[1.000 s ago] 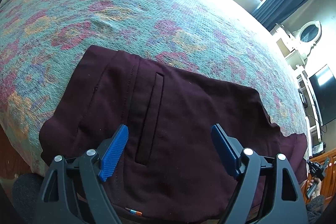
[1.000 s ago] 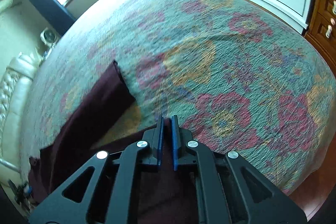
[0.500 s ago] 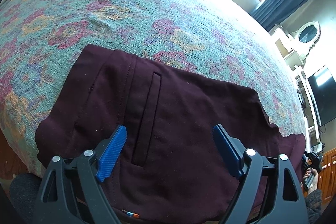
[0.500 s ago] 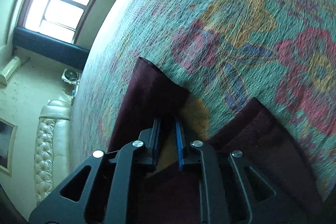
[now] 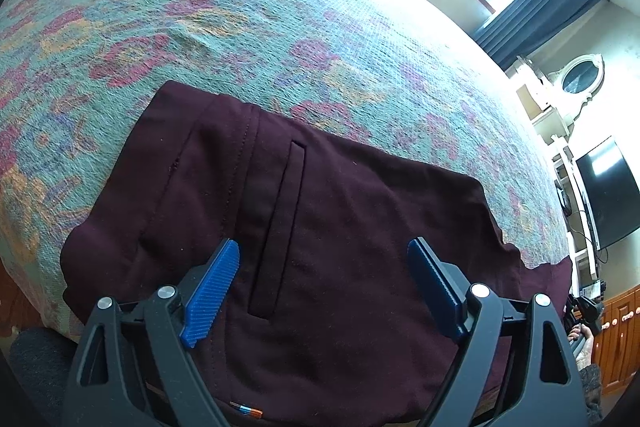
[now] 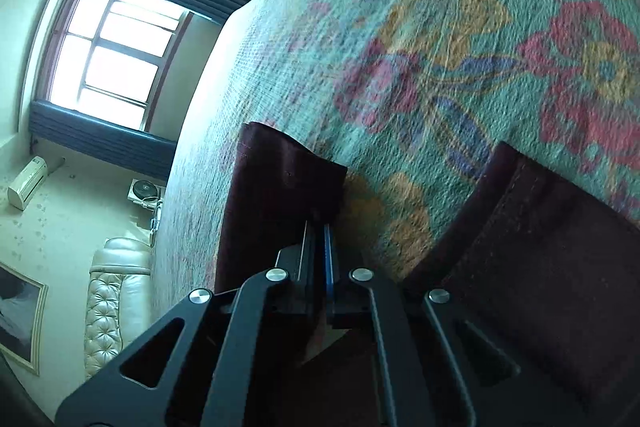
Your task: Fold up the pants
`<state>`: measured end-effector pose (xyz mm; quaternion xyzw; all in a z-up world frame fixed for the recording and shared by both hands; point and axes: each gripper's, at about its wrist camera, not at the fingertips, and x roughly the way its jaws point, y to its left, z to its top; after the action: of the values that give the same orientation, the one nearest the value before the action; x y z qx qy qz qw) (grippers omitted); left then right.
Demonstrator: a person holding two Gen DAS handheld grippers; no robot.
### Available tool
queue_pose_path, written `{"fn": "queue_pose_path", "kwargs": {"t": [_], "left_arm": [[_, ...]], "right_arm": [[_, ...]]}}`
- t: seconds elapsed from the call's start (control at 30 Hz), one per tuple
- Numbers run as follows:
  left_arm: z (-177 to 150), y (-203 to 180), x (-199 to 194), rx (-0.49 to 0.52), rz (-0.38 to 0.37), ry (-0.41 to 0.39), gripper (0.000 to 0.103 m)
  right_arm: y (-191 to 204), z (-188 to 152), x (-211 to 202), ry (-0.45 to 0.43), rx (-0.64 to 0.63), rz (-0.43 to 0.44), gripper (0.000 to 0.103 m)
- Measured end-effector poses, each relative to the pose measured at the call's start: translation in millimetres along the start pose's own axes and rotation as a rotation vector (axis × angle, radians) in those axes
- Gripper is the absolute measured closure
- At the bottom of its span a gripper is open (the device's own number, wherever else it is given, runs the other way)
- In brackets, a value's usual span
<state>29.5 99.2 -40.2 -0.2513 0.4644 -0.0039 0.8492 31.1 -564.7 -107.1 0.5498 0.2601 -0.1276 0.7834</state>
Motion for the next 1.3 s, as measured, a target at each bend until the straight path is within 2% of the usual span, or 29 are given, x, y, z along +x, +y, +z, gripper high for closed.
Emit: {"fn": "queue_pose_path", "kwargs": {"t": [0.2,0.33,0.5,0.6,0.67,0.77,0.83,0.97,1.0,1.07,1.13,1.3], "left_arm": [[0.0,1.8,-1.2,0.006,-0.009,0.002,0.018],[-0.1,1.7,-2.2,0.006,-0.016,-0.001,0.018],[-1.9,1.9,-3.7,0.017,-0.022,-0.004,0.018],[-2.6,2.0,-4.1,0.022,-0.025,-0.002,0.018],[-2.8,2.4,-4.3,0.024,-0.027,0.002,0.018],[-1.9,2.6,-4.0,0.024,-0.027,0.007,0.018],[-1.6,2.7,-3.6,0.023,-0.025,0.006,0.018],[-2.6,1.6,-3.0,0.031,-0.015,-0.002,0.018],[-2.9,0.7,-2.9,0.037,-0.011,-0.004,0.018],[-3.5,-0.3,-2.8,0.044,-0.007,-0.005,0.018],[-3.3,0.4,-2.6,0.047,-0.008,-0.003,0.018],[-3.4,1.7,-3.2,0.042,-0.02,-0.005,0.018]], "right_arm": [[41.4,-2.6,-83.7,-0.103,-0.069,0.096,0.1],[32.2,-11.5,-126.6,-0.153,-0.068,0.095,0.1],[-38.3,-23.5,-127.9,-0.156,0.052,-0.005,0.101],[-84.2,-34.3,-118.7,-0.153,0.161,-0.016,0.101],[-91.5,-39.5,-118.2,-0.158,0.18,-0.013,0.101],[-76.1,-36.2,-131.0,-0.191,0.151,0.014,0.102],[-66.6,-29.7,-133.1,-0.204,0.116,-0.015,0.102],[-74.7,-28.8,-104.3,-0.12,0.152,-0.023,0.101],[-77.9,-33.4,-103.0,-0.125,0.166,-0.023,0.1],[-76.9,-42.0,-102.1,-0.104,0.178,0.022,0.094],[-74.6,-56.7,-103.8,-0.081,0.187,0.045,0.082],[-58.1,-97.8,-86.3,0.05,0.189,0.098,0.08]]}}
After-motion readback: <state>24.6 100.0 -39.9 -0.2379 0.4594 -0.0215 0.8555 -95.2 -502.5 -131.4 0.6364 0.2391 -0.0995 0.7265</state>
